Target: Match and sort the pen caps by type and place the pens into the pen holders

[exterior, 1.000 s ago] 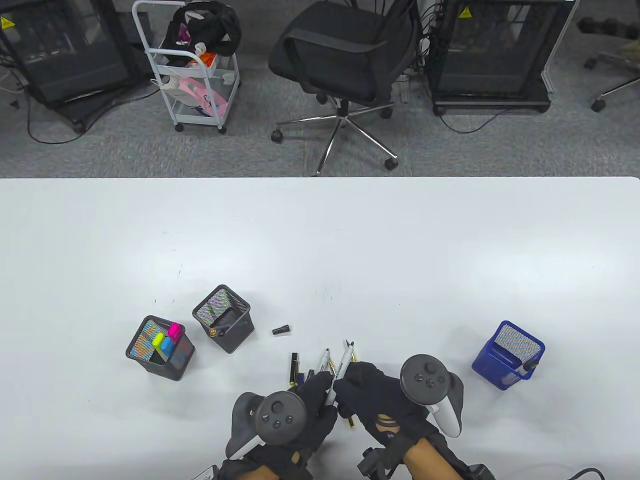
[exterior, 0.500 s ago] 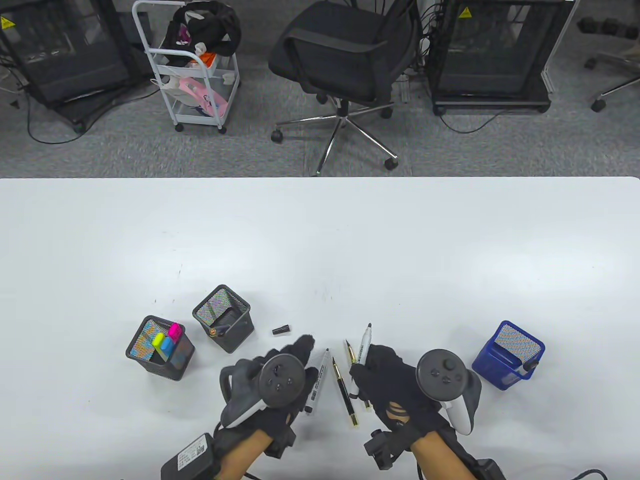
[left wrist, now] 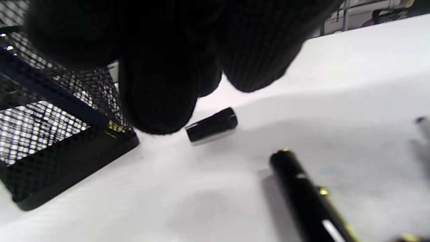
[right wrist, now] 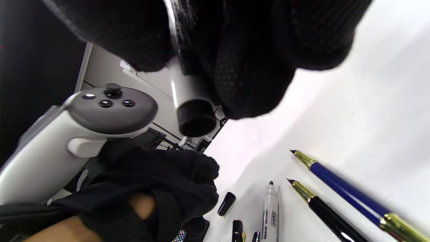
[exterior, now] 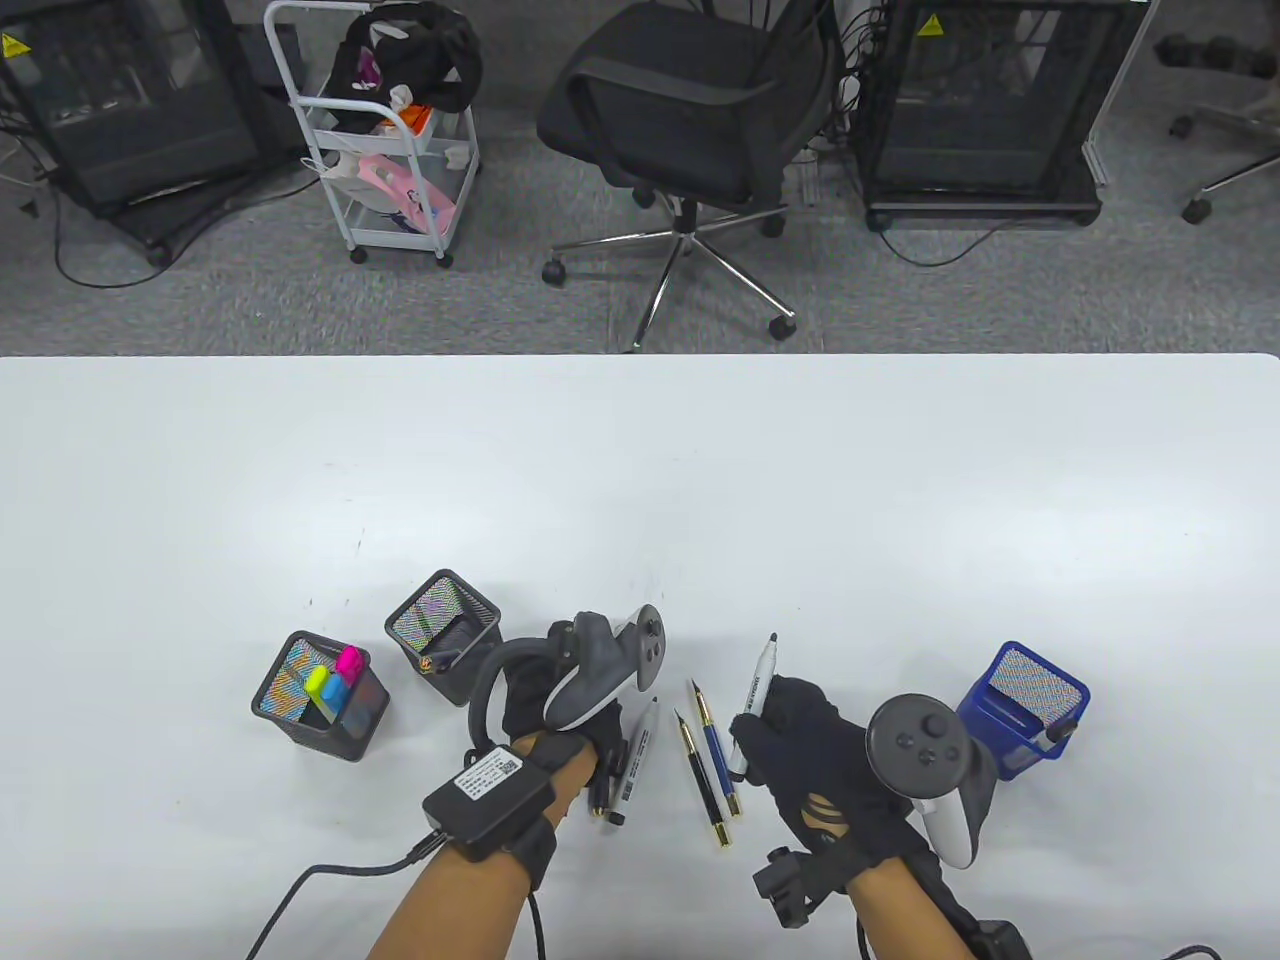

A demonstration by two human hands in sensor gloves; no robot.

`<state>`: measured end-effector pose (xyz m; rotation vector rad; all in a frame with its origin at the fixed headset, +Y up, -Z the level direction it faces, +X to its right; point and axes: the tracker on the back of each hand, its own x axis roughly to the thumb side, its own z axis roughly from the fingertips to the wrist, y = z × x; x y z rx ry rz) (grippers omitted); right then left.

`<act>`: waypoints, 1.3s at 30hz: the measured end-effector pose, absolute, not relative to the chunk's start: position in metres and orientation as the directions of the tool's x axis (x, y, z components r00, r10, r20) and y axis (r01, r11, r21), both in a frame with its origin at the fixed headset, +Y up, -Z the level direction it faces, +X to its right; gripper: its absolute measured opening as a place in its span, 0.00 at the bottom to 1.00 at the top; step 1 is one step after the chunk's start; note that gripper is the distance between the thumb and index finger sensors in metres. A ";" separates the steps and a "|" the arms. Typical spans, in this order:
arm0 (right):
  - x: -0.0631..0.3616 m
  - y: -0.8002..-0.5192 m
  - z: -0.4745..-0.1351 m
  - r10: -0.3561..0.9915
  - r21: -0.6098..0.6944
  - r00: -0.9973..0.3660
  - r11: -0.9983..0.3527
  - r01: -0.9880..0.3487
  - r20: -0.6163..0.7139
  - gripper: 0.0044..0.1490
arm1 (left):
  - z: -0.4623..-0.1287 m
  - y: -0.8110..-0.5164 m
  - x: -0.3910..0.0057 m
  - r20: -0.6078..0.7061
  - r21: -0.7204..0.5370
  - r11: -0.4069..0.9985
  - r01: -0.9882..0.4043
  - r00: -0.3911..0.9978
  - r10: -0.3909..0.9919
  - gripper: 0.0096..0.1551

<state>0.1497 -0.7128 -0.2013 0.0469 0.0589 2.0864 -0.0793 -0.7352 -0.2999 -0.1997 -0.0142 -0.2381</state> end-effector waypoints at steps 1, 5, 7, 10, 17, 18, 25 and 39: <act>0.151 -0.713 -0.202 0.870 0.060 -0.493 -0.493 -0.868 0.008 0.38 | -0.302 -0.737 -0.079 0.022 -0.190 0.950 0.247 0.969 -0.247 0.32; 0.153 -0.711 -0.202 0.869 0.050 -0.495 -0.494 -0.868 0.010 0.38 | -0.310 -0.744 -0.080 -0.009 -0.182 0.936 0.301 0.951 -0.308 0.30; 0.154 -0.710 -0.202 0.869 0.050 -0.495 -0.495 -0.867 0.011 0.38 | -0.312 -0.748 -0.082 -0.011 -0.191 0.933 0.305 0.950 -0.313 0.30; 0.154 -0.710 -0.202 0.868 0.050 -0.496 -0.496 -0.867 0.011 0.38 | -0.314 -0.755 -0.083 -0.007 -0.207 0.931 0.300 0.951 -0.308 0.29; 0.153 -0.710 -0.201 0.867 0.049 -0.498 -0.497 -0.866 0.009 0.38 | -0.312 -0.763 -0.083 0.044 -0.178 0.922 0.345 0.938 -0.343 0.25; 0.153 -0.710 -0.201 0.867 0.048 -0.499 -0.499 -0.865 0.010 0.38 | -0.312 -0.763 -0.083 0.051 -0.172 0.921 0.349 0.937 -0.345 0.24; 0.153 -0.710 -0.201 0.865 0.045 -0.502 -0.502 -0.864 0.008 0.38 | -0.314 -0.763 -0.089 0.118 -0.199 0.932 0.304 0.951 -0.285 0.24; 0.149 -0.705 -0.199 0.837 0.083 -0.546 -0.548 -0.833 0.049 0.42 | -0.282 -0.694 -0.090 0.209 -0.156 0.970 -0.188 0.953 0.218 0.26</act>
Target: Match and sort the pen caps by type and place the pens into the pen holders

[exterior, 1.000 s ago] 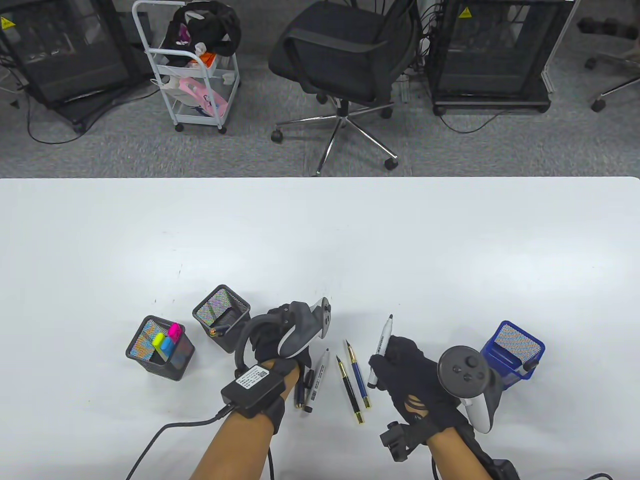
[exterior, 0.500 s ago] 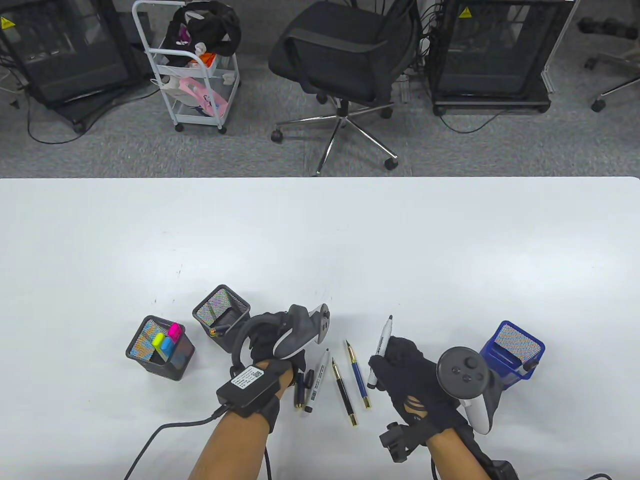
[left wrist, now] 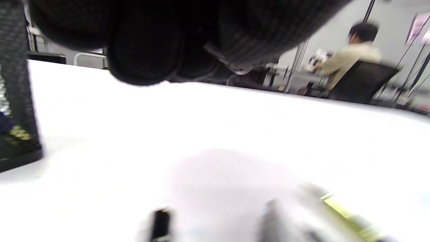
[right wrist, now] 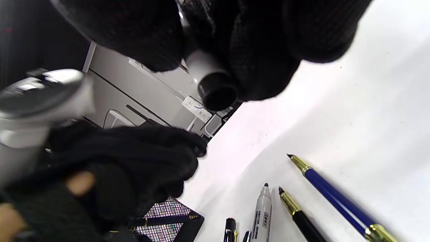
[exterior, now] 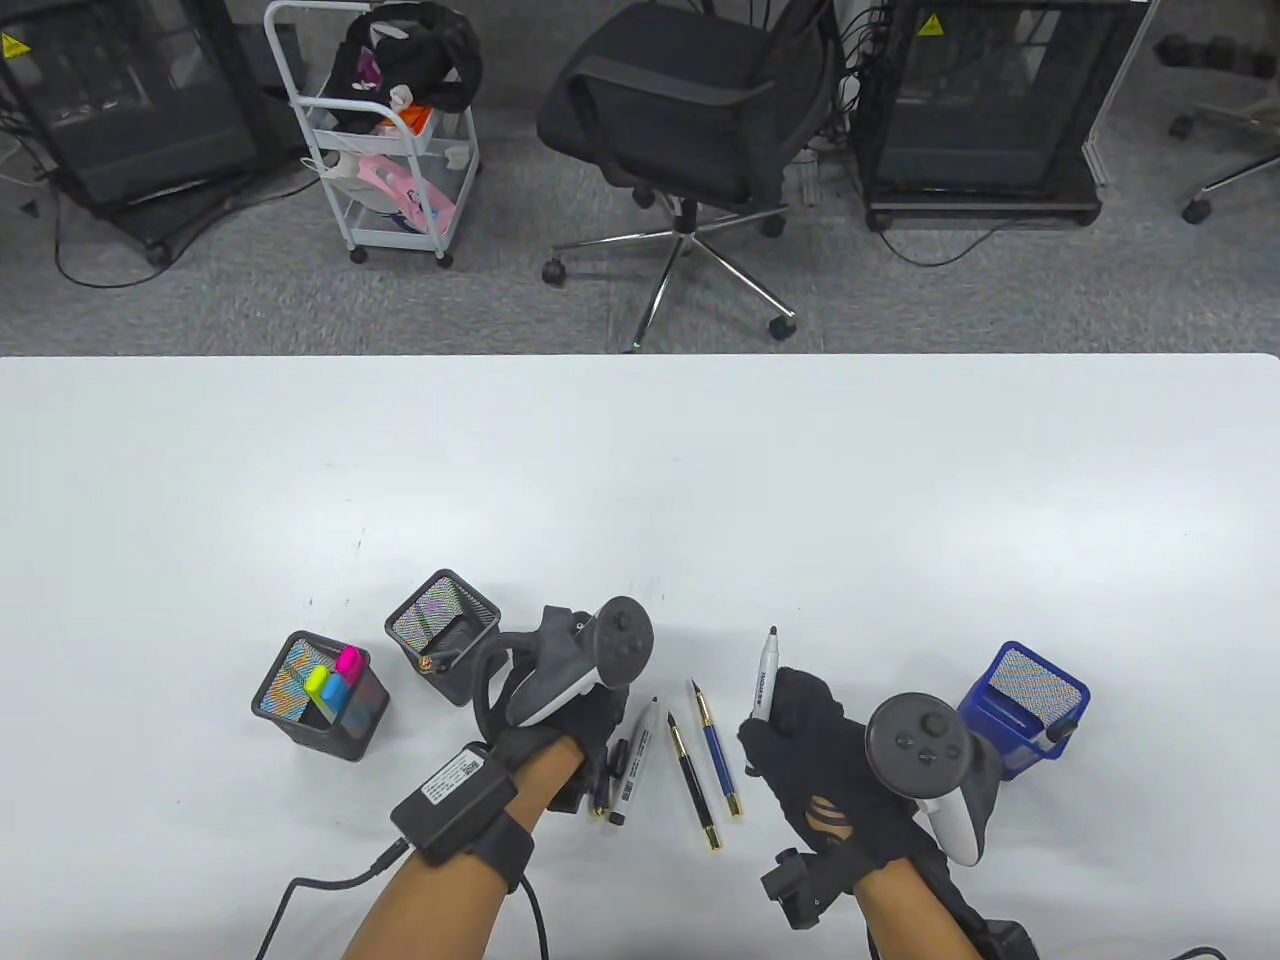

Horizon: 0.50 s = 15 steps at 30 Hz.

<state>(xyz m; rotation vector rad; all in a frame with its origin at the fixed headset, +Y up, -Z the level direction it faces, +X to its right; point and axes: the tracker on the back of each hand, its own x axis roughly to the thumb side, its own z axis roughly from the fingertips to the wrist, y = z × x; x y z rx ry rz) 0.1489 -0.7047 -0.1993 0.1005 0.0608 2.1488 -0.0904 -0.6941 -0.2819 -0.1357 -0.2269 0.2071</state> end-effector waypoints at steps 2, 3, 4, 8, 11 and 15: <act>0.147 -0.704 -0.199 0.830 0.096 -0.554 -0.558 -0.825 0.064 0.42 | -0.271 -0.681 -0.093 0.242 -0.149 0.952 -0.269 0.923 0.299 0.26; 0.146 -0.703 -0.198 0.826 0.101 -0.559 -0.564 -0.820 0.072 0.42 | -0.264 -0.675 -0.096 0.255 -0.132 0.942 -0.307 0.908 0.332 0.26; 0.145 -0.703 -0.197 0.822 0.099 -0.563 -0.569 -0.816 0.081 0.42 | -0.256 -0.669 -0.100 0.268 -0.117 0.932 -0.343 0.893 0.362 0.26; 0.139 -0.702 -0.196 0.811 0.129 -0.569 -0.584 -0.802 0.134 0.39 | -0.234 -0.661 -0.118 0.312 -0.099 0.878 -0.468 0.824 0.473 0.26; 0.132 -0.698 -0.194 0.772 0.151 -0.603 -0.633 -0.760 0.200 0.38 | -0.219 -0.659 -0.138 0.341 -0.073 0.837 -0.543 0.775 0.533 0.26; 0.120 -0.693 -0.189 0.656 0.133 -0.694 -0.748 -0.650 0.297 0.36 | -0.209 -0.668 -0.159 0.344 -0.039 0.778 -0.627 0.723 0.599 0.25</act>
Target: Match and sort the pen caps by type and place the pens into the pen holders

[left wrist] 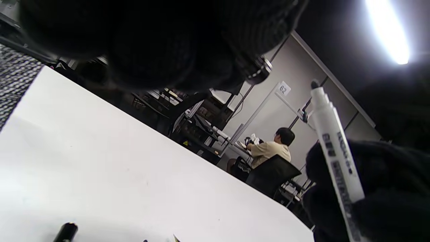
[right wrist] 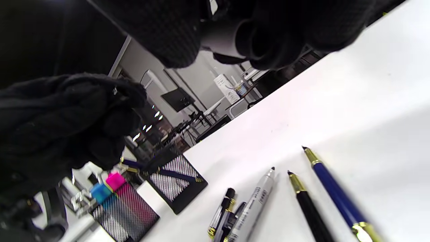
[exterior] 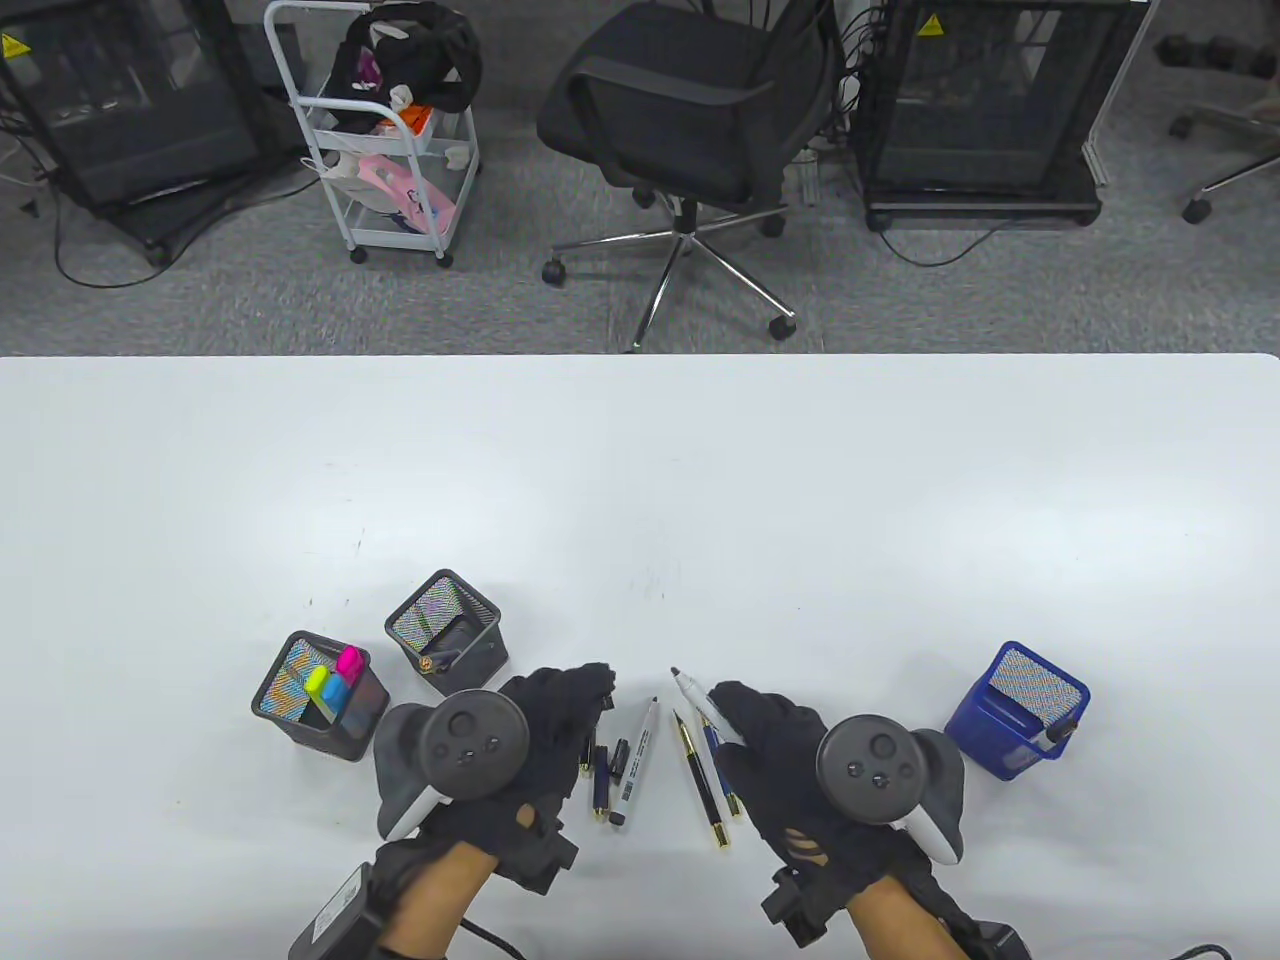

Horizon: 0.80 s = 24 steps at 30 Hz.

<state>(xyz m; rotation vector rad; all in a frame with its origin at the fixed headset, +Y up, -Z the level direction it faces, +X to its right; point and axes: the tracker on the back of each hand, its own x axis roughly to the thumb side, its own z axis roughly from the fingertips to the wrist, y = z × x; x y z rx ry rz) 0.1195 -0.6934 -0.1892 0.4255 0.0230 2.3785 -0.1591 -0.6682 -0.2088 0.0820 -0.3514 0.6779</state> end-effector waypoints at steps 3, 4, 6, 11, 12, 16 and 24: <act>0.110 -0.692 -0.185 0.548 0.111 -0.758 -0.829 -0.548 0.352 0.35 | -0.205 -0.675 -0.167 0.349 -0.028 0.753 -0.658 0.699 0.624 0.26; 0.107 -0.692 -0.184 0.519 0.105 -0.773 -0.848 -0.520 0.365 0.35 | -0.204 -0.677 -0.167 0.358 -0.039 0.750 -0.660 0.692 0.627 0.26; 0.103 -0.692 -0.183 0.499 0.102 -0.780 -0.860 -0.500 0.377 0.35 | -0.201 -0.678 -0.167 0.381 -0.032 0.768 -0.640 0.702 0.601 0.26; 0.098 -0.692 -0.180 0.449 0.097 -0.797 -0.887 -0.450 0.404 0.35 | -0.195 -0.678 -0.159 0.421 -0.013 0.794 -0.608 0.717 0.556 0.26; 0.097 -0.692 -0.180 0.439 0.097 -0.799 -0.892 -0.441 0.410 0.35 | -0.195 -0.678 -0.158 0.426 -0.011 0.794 -0.608 0.715 0.554 0.26; 0.092 -0.692 -0.178 0.411 0.095 -0.800 -0.906 -0.413 0.437 0.34 | -0.192 -0.679 -0.149 0.464 -0.039 0.805 -0.592 0.703 0.539 0.25; 0.091 -0.693 -0.177 0.385 0.123 -0.788 -0.919 -0.374 0.481 0.33 | -0.187 -0.691 -0.140 0.455 -0.124 0.783 -0.610 0.666 0.591 0.24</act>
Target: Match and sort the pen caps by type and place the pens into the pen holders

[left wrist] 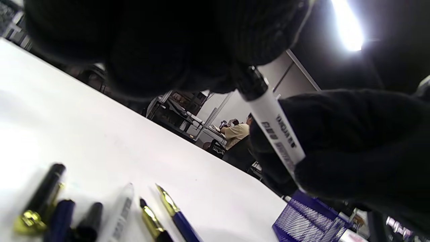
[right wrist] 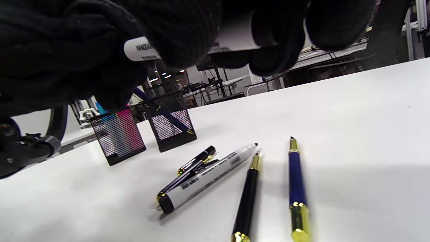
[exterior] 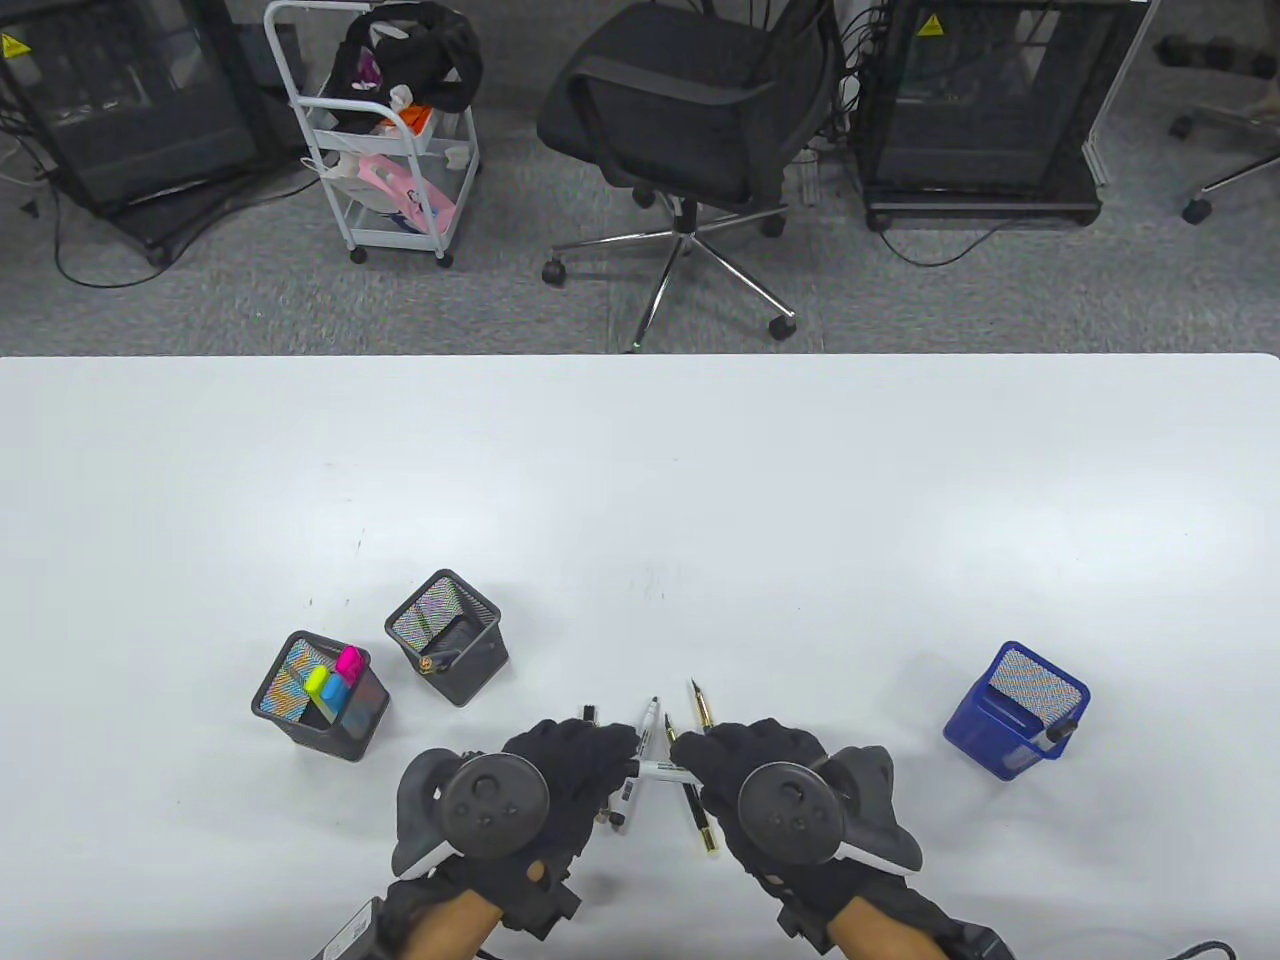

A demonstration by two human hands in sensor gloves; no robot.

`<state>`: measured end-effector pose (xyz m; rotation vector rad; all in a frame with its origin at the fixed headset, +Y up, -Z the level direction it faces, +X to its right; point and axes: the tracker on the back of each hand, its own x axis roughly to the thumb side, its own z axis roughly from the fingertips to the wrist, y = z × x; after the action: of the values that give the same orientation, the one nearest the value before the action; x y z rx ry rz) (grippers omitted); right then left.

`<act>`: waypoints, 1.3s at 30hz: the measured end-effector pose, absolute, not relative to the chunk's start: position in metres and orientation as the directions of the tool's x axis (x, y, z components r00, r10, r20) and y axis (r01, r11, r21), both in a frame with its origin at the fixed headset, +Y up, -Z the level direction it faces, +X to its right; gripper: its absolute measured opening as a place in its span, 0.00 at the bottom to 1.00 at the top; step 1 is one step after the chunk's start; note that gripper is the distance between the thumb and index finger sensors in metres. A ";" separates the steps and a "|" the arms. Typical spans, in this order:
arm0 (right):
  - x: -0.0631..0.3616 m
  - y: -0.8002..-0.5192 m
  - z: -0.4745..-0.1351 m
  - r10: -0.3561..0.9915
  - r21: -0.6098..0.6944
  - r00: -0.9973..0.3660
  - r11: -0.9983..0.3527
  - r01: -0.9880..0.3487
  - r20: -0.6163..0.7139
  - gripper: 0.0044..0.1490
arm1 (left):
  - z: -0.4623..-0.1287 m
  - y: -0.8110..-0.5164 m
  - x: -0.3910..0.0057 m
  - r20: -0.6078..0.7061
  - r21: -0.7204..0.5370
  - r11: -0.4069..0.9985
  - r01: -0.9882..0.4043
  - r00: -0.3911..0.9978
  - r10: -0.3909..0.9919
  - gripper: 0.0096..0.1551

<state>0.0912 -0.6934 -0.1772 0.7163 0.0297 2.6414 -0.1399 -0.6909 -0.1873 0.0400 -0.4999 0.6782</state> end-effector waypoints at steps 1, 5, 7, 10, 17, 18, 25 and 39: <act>0.091 -0.692 -0.177 0.405 0.112 -0.776 -0.908 -0.404 0.483 0.33 | -0.188 -0.690 -0.140 0.439 -0.123 0.760 -0.638 0.652 0.618 0.24; 0.086 -0.683 -0.173 0.340 -0.002 -0.783 -0.917 -0.400 0.520 0.32 | -0.190 -0.684 -0.138 0.420 -0.061 0.765 -0.641 0.679 0.602 0.23; 0.088 -0.683 -0.174 0.329 -0.035 -0.791 -0.915 -0.403 0.516 0.31 | -0.190 -0.687 -0.137 0.422 -0.074 0.749 -0.658 0.660 0.621 0.23; 0.083 -0.687 -0.169 0.258 -0.085 -0.828 -0.935 -0.343 0.497 0.30 | -0.188 -0.689 -0.135 0.424 -0.061 0.776 -0.628 0.687 0.590 0.23; 0.074 -0.685 -0.167 0.291 -0.112 -0.815 -0.912 -0.395 0.502 0.41 | -0.189 -0.693 -0.135 0.373 -0.100 0.738 -0.667 0.662 0.650 0.23; 0.071 -0.684 -0.165 0.288 -0.116 -0.805 -0.909 -0.400 0.519 0.42 | -0.189 -0.693 -0.133 0.368 -0.115 0.736 -0.667 0.660 0.655 0.23; 0.061 -0.684 -0.160 0.245 -0.159 -0.786 -0.904 -0.397 0.568 0.47 | -0.192 -0.700 -0.129 0.251 -0.176 0.585 -0.792 0.538 0.805 0.26; 0.130 -0.665 -0.185 0.357 -0.229 -0.873 -0.867 -0.442 0.333 0.38 | -0.195 -0.713 -0.141 0.343 -0.219 0.659 -0.719 0.575 0.742 0.37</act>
<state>0.1303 -0.6652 -0.1847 0.3923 -0.4192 2.6595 -0.1411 -0.7131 -0.1952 -0.0578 -0.4288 0.8564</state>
